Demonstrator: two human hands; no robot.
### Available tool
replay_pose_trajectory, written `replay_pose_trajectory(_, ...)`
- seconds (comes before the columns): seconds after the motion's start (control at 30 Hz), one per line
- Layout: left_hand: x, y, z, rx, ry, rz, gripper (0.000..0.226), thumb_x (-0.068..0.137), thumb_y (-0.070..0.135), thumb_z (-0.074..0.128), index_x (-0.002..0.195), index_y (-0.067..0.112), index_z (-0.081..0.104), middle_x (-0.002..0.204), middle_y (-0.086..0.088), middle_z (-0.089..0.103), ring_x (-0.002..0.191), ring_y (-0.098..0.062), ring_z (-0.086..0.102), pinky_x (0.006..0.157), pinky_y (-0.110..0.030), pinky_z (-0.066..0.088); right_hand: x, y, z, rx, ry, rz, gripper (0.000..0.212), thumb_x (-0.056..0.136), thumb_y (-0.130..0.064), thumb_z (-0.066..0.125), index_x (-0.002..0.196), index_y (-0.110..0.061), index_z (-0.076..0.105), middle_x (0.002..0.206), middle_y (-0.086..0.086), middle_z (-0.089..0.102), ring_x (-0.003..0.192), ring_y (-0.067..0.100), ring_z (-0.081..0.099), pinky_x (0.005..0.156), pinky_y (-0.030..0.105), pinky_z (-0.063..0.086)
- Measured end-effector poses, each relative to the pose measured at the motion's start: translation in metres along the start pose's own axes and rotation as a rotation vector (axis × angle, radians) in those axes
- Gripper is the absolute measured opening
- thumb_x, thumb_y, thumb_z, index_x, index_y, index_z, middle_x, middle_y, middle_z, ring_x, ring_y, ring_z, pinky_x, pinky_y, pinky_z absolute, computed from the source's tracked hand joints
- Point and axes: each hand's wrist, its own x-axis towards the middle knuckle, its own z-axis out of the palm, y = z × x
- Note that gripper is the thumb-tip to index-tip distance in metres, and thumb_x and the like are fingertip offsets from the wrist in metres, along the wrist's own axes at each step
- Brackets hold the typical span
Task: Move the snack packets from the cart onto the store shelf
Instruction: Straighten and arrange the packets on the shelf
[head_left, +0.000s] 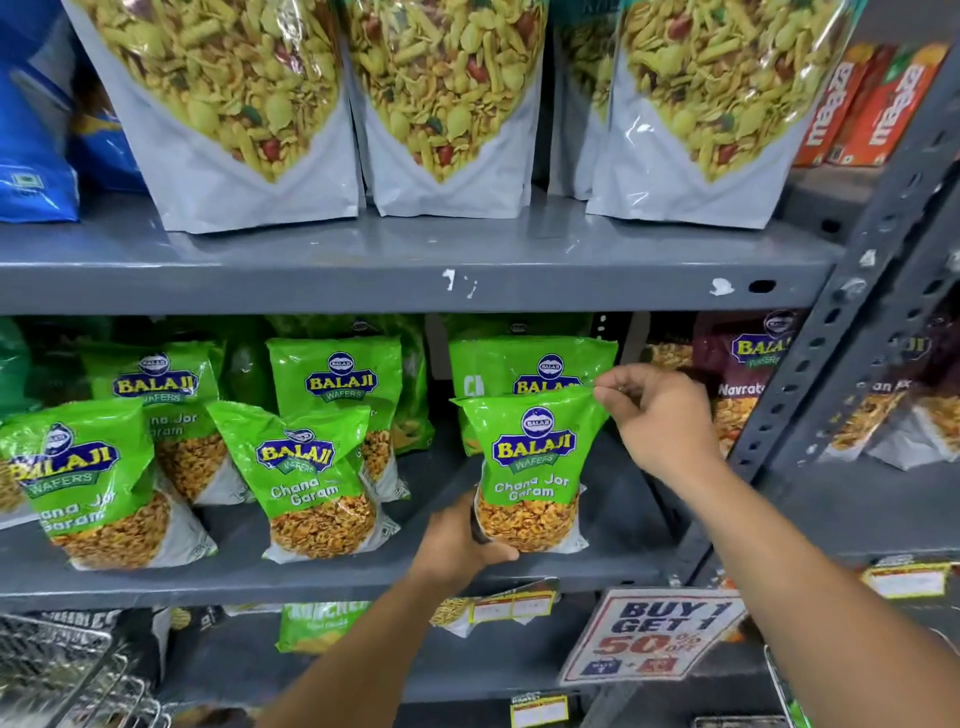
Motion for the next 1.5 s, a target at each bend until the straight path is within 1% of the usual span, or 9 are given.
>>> replay_pose_trajectory(0.17, 0.002, -0.001, 0.003, 0.010, 0.008, -0.014, 0.058, 0.059, 0.031, 0.088, 0.110, 0.026, 0.061, 0.079, 0.014, 0.064, 0.071, 0.002, 0.058, 0.055, 0.001, 0.039, -0.011, -0.013, 0.015, -0.067, 0.075, -0.134, 0.021, 0.078, -0.015, 0.062, 0.097, -0.018, 0.069, 0.102, 0.004, 0.067, 0.098, 0.024, 0.060, 0.086, 0.025, 0.040)
replay_pose_trajectory(0.33, 0.001, -0.005, 0.004, -0.010, 0.035, -0.022, 0.061, 0.056, 0.033, 0.088, 0.111, 0.026, 0.063, 0.095, 0.014, 0.071, 0.089, -0.004, 0.065, 0.063, 0.000, 0.039, 0.013, -0.064, 0.033, -0.560, -0.342, -0.307, 0.048, 0.084, -0.057, 0.044, 0.123, -0.033, 0.057, 0.128, -0.003, 0.062, 0.124, 0.025, 0.052, 0.111, 0.054, 0.028)
replay_pose_trajectory(0.5, -0.002, -0.004, 0.003, -0.012, 0.031, -0.007, 0.060, 0.056, 0.033, 0.088, 0.111, 0.026, 0.064, 0.099, 0.011, 0.074, 0.089, -0.001, 0.064, 0.062, 0.004, 0.040, 0.031, -0.089, 0.057, -0.486, -0.519, -0.177, 0.030, 0.089, -0.048, 0.047, 0.097, -0.026, 0.066, 0.111, 0.007, 0.066, 0.101, 0.031, 0.060, 0.085, 0.038, 0.049)
replay_pose_trajectory(0.7, -0.002, -0.002, 0.002, -0.024, 0.025, -0.005, 0.060, 0.058, 0.031, 0.088, 0.112, 0.027, 0.062, 0.097, 0.014, 0.070, 0.089, 0.000, 0.061, 0.060, 0.006, 0.036, 0.029, -0.094, 0.054, -0.477, -0.616, -0.293, 0.027, 0.082, -0.052, 0.058, 0.094, -0.029, 0.066, 0.108, -0.004, 0.063, 0.097, 0.020, 0.058, 0.084, 0.037, 0.050)
replay_pose_trajectory(0.87, -0.003, -0.001, 0.002, -0.026, 0.032, -0.003, 0.058, 0.059, 0.029, 0.088, 0.110, 0.029, 0.062, 0.089, 0.017, 0.066, 0.086, -0.001, 0.062, 0.062, 0.002, 0.037, 0.039, -0.099, 0.046, -0.508, -0.412, -0.260, 0.041, 0.096, -0.047, 0.036, 0.113, -0.019, 0.060, 0.117, 0.014, 0.065, 0.103, 0.033, 0.061, 0.073, 0.029, 0.038)
replay_pose_trajectory(1.07, -0.004, -0.003, 0.002, -0.054, 0.007, -0.017, 0.056, 0.061, 0.025, 0.088, 0.110, 0.030, 0.061, 0.086, 0.019, 0.066, 0.076, 0.016, 0.055, 0.059, 0.003, 0.040, 0.038, -0.089, 0.038, -0.503, -0.633, -0.290, 0.029, 0.088, -0.044, 0.053, 0.108, -0.026, 0.064, 0.118, 0.002, 0.065, 0.110, 0.025, 0.059, 0.090, 0.033, 0.045)
replay_pose_trajectory(1.2, -0.004, -0.002, 0.001, -0.064, 0.002, -0.020, 0.049, 0.061, 0.023, 0.088, 0.095, 0.037, 0.056, 0.081, 0.025, 0.063, 0.079, 0.014, 0.056, 0.058, 0.003, 0.040, 0.035, -0.075, 0.044, -0.544, -0.481, -0.300, 0.017, 0.090, -0.036, 0.050, 0.099, -0.030, 0.064, 0.114, -0.003, 0.066, 0.104, 0.023, 0.061, 0.086, 0.034, 0.045)
replay_pose_trajectory(1.37, -0.001, -0.002, 0.000, -0.055, -0.014, -0.014, 0.049, 0.061, 0.025, 0.088, 0.096, 0.038, 0.056, 0.082, 0.024, 0.064, 0.076, 0.015, 0.055, 0.059, 0.002, 0.038, 0.037, -0.060, 0.011, -0.612, -0.640, -0.185, 0.079, 0.073, -0.059, 0.065, 0.139, -0.026, 0.039, 0.141, 0.003, 0.052, 0.127, 0.025, 0.050, 0.104, 0.039, 0.043)
replay_pose_trajectory(1.5, 0.001, -0.003, 0.001, -0.060, -0.021, -0.005, 0.049, 0.060, 0.024, 0.088, 0.095, 0.038, 0.057, 0.084, 0.021, 0.066, 0.078, 0.019, 0.055, 0.059, 0.002, 0.041, 0.049, -0.046, -0.015, -0.774, -0.637, -0.108, 0.046, 0.079, -0.032, 0.072, 0.121, -0.016, 0.060, 0.129, 0.012, 0.058, 0.116, 0.030, 0.055, 0.093, 0.028, 0.044)
